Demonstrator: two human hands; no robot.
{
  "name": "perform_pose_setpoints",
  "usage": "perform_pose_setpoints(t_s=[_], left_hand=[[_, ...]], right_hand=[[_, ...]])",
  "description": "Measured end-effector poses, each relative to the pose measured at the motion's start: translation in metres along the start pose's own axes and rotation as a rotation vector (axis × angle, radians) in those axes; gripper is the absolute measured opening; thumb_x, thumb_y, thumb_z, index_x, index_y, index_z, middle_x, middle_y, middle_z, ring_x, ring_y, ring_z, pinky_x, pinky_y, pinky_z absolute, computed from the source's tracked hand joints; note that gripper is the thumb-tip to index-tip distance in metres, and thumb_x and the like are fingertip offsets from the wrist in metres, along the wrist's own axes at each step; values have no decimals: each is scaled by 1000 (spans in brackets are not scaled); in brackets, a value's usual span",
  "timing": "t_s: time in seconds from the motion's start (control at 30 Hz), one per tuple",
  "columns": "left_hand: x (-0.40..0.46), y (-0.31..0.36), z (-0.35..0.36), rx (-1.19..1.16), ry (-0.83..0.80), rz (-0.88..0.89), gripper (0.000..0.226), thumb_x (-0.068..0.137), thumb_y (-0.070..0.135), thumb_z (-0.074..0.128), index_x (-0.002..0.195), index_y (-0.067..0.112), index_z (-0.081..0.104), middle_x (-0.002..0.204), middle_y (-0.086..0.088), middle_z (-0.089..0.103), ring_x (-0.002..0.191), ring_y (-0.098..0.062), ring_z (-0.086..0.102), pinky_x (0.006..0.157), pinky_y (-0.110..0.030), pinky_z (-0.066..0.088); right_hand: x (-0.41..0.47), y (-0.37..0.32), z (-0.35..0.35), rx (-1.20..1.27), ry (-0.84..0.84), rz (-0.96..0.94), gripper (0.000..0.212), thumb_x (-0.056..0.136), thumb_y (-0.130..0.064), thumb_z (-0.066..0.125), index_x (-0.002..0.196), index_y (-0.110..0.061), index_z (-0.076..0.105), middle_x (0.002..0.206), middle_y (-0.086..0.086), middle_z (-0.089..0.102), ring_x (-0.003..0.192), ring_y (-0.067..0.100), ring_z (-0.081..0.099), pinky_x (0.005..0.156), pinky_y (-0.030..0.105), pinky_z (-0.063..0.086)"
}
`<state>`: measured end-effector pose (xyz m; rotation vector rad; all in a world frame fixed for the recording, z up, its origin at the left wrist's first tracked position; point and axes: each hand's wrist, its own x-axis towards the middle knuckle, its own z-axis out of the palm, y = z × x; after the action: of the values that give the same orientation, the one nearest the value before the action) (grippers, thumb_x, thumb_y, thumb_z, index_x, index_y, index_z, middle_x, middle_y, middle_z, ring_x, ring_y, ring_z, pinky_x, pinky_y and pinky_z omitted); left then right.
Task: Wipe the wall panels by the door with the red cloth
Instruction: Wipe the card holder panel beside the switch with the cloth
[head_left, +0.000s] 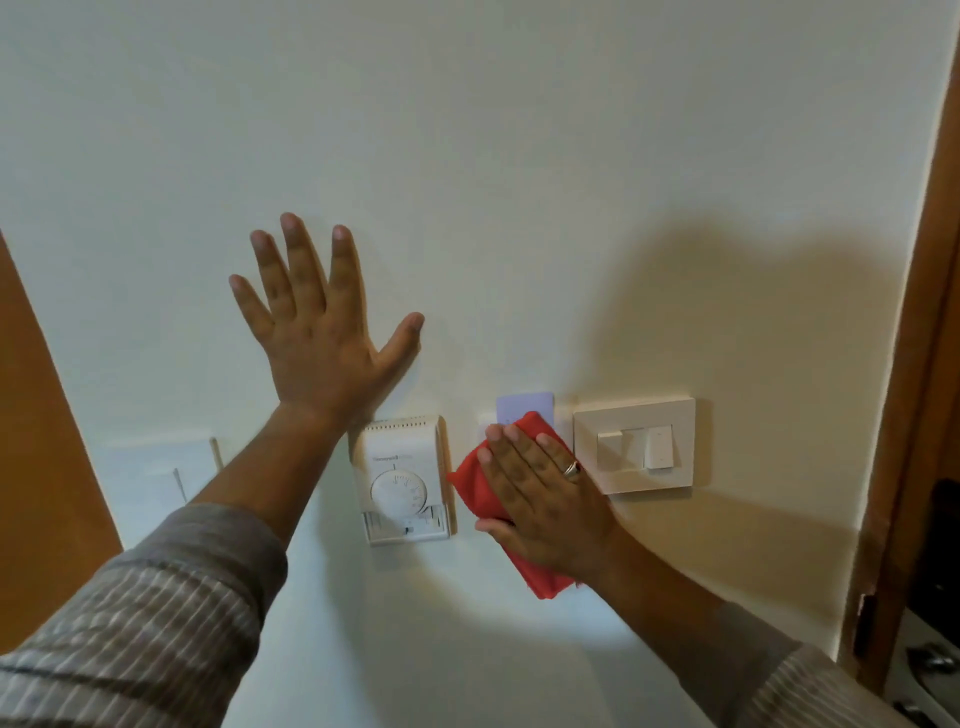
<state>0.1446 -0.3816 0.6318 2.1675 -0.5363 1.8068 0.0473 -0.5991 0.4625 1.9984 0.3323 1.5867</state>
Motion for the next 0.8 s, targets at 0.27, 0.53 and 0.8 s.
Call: perform_pose_setpoints(t_s=[0.27,0.53,0.8], left_hand=[[3,2,1,4,-26,12,100,89,80,33,163,16,7,168,-28,6,154,-53,3,119,-69,-1],[-1,7,-4,-30,-63,-4,101,91,78,33,163,14,4,169,-25,-1,156,-47,-1,124,-62,-1],[-3,8,-1,-61,-57,-1,104,90,80,31,163,12,2,169,-26,-3,157,-45,-3,126,-59,-1]], right_hand=[[13,-6,-5,-13,-90,-67,85,102,-64,33,158,-2,19,167,18,10,156,35,8,128,47,7],[-6,21,-9,5,-113,-108,90,99,-65,38,160,-4,11,168,17,-1,156,34,3,127,45,7],[0,12,-2,-32,-176,-213,87,101,-66,29,159,-3,12,168,19,0,156,36,2,127,48,-3]])
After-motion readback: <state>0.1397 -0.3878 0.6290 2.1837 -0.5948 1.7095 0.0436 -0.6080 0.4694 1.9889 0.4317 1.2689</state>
